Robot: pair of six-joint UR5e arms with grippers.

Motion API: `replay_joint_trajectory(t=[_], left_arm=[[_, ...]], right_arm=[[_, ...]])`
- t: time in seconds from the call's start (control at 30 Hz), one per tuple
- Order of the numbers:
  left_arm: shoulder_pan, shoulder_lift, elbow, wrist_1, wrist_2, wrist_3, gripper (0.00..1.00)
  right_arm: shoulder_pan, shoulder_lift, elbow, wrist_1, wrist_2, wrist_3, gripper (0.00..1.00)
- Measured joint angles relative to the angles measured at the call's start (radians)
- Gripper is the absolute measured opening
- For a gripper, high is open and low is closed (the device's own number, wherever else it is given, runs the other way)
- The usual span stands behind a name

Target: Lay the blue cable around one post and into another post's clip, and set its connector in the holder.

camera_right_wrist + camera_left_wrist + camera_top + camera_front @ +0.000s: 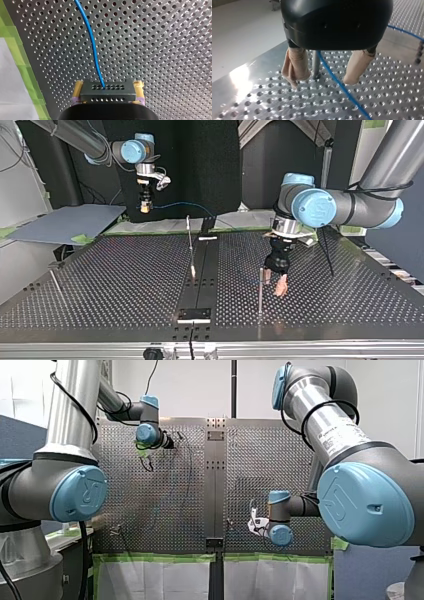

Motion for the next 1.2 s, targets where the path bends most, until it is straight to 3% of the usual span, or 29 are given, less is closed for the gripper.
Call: replay_joint_trajectory(t=[0.23, 0.6, 1.2], left_arm=[[0.0, 0.004, -0.002, -0.005, 0.008, -0.067, 1.0], [-0.001, 0.026, -0.003, -0.039, -0.05, -0.158, 1.0], [-0.018, 0.094, -0.047, -0.073, -0.032, -0.095, 1.0]], right_arm=[[0.0, 0.0, 0.0, -0.003, 0.0, 0.0, 0.0], [0.0, 0.0, 0.0, -0.01, 0.0, 0.001, 0.0], [0.0, 0.0, -0.001, -0.013, -0.003, 0.005, 0.0]])
